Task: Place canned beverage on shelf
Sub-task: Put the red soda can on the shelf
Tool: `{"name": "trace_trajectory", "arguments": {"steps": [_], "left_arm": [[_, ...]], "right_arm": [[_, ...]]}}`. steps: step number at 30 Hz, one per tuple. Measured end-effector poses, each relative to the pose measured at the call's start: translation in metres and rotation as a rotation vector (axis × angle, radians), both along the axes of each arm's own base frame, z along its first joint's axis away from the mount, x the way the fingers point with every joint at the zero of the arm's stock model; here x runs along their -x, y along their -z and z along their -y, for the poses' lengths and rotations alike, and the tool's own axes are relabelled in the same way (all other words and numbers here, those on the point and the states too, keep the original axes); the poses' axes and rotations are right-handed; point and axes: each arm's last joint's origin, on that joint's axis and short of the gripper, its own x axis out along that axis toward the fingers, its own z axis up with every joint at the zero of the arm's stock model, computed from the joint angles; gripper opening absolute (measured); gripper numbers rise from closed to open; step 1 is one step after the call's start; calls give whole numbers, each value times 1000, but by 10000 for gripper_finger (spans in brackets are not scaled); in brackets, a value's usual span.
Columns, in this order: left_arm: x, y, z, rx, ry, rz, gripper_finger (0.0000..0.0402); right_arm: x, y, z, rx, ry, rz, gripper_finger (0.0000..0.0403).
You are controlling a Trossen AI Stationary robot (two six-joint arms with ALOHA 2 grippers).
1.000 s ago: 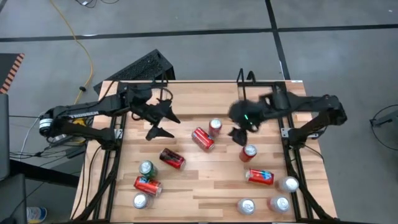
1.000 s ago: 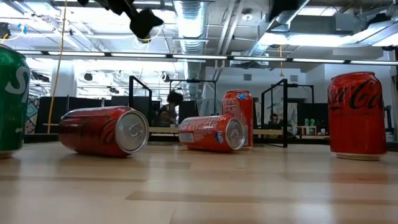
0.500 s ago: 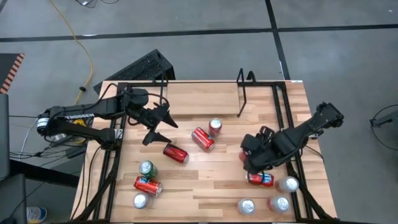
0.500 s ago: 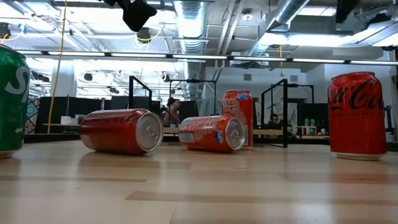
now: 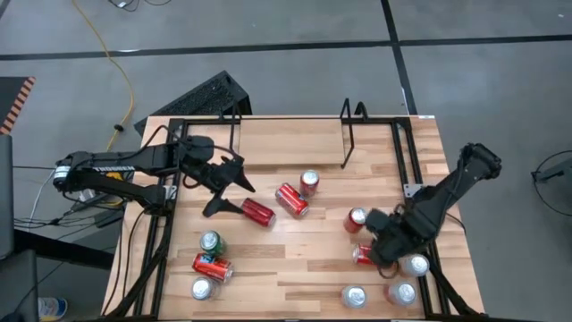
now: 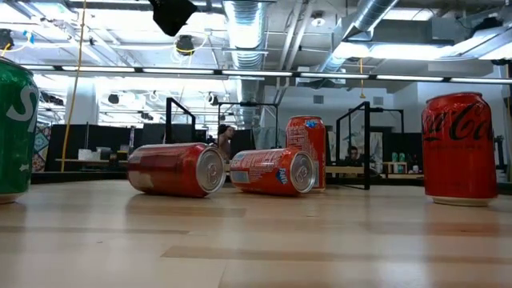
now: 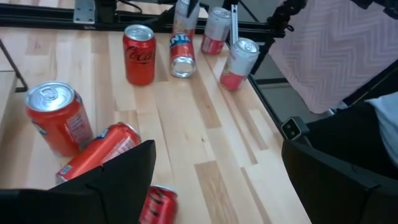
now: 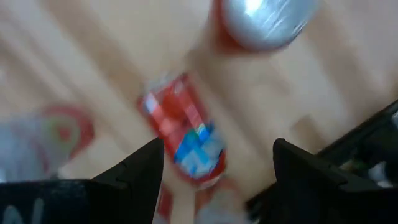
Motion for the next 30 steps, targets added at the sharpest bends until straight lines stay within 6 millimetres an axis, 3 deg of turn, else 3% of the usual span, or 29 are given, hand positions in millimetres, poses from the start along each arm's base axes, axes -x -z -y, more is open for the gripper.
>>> {"name": "trace_trajectory", "arguments": {"steps": [5,13,23,30], "left_arm": [[0,0,4,-4,14,0,334],[-1,0,8,-14,9,0,334],[-1,0,8,-38,11,10,334],[-1,0,8,-39,12,7,334]], "right_arm": [[0,16,-18,-64,-51,65,276],[6,50,-14,-68,-59,-12,276],[8,55,-12,-28,-176,-31,276],[6,72,-7,-63,-188,-43,276]]}}
